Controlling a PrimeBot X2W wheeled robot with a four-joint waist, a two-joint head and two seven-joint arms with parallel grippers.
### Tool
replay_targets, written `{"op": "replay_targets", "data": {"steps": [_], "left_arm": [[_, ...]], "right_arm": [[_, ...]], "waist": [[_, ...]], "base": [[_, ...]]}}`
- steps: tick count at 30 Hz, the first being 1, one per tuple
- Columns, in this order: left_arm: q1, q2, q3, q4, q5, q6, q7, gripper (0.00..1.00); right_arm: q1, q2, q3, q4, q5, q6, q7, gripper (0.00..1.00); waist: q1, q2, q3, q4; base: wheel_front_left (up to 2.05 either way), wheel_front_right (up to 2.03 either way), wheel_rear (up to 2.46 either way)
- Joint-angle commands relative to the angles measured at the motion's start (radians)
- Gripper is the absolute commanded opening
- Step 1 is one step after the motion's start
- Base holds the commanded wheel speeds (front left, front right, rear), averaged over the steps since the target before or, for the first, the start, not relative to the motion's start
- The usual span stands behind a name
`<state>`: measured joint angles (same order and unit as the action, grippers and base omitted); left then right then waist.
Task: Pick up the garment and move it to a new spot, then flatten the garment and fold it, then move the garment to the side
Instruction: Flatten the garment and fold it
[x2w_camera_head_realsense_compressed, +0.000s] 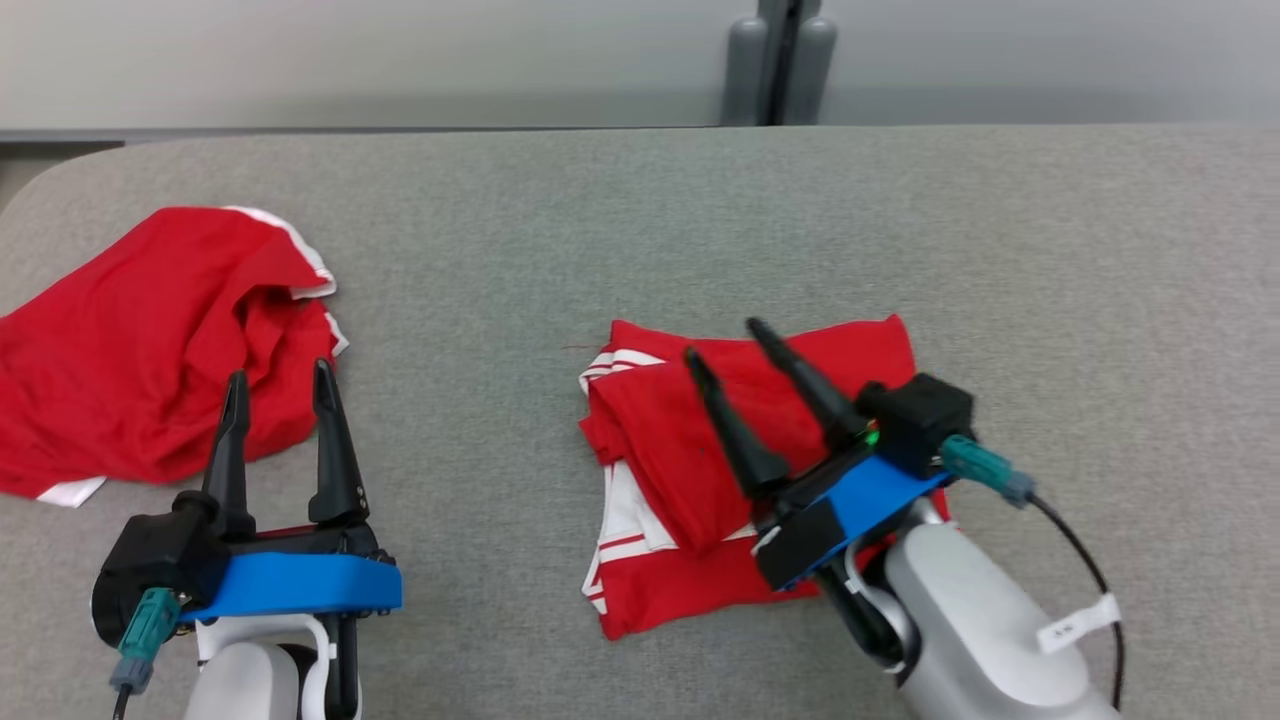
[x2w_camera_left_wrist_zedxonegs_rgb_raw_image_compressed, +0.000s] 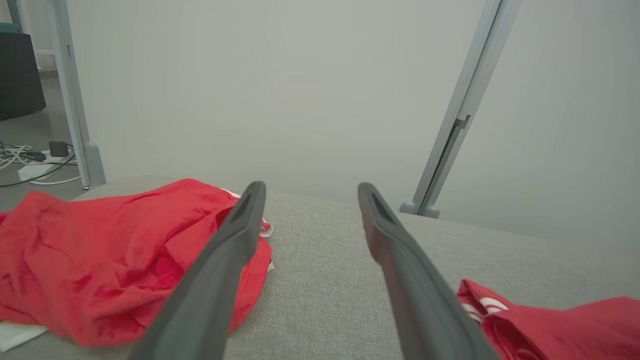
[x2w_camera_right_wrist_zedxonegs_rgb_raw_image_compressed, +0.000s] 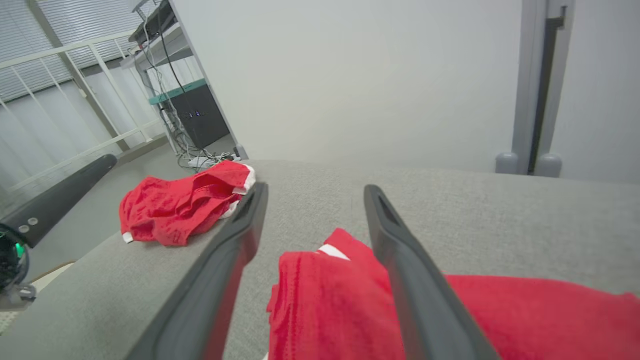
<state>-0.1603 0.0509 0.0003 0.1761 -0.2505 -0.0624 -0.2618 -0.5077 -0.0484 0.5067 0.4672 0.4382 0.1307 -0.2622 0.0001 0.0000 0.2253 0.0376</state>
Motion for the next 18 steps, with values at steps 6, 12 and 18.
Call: {"op": "replay_targets", "data": {"steps": [6,12,18], "left_arm": [[0.029,-0.001,0.023,0.001,0.021,-0.006,-0.005,1.00],[0.053,-0.001,0.034,0.002,0.032,-0.013,-0.005,1.00],[0.064,-0.001,0.039,0.008,0.042,-0.019,-0.005,1.00]], "right_arm": [[0.108,-0.014,-0.202,-0.138,-0.161,0.000,-0.003,1.00],[0.227,-0.022,-0.383,-0.243,-0.228,0.000,-0.003,1.00],[0.321,-0.016,-0.498,-0.285,-0.257,0.000,-0.003,1.00]], "waist": [[-0.0001,0.0000,-0.034,-0.051],[-0.0001,0.0000,-0.054,-0.070],[-0.0001,0.0000,-0.066,-0.071]], "base": [[0.00,0.00,0.00],[0.00,0.00,0.00],[0.00,0.00,0.00]]}}
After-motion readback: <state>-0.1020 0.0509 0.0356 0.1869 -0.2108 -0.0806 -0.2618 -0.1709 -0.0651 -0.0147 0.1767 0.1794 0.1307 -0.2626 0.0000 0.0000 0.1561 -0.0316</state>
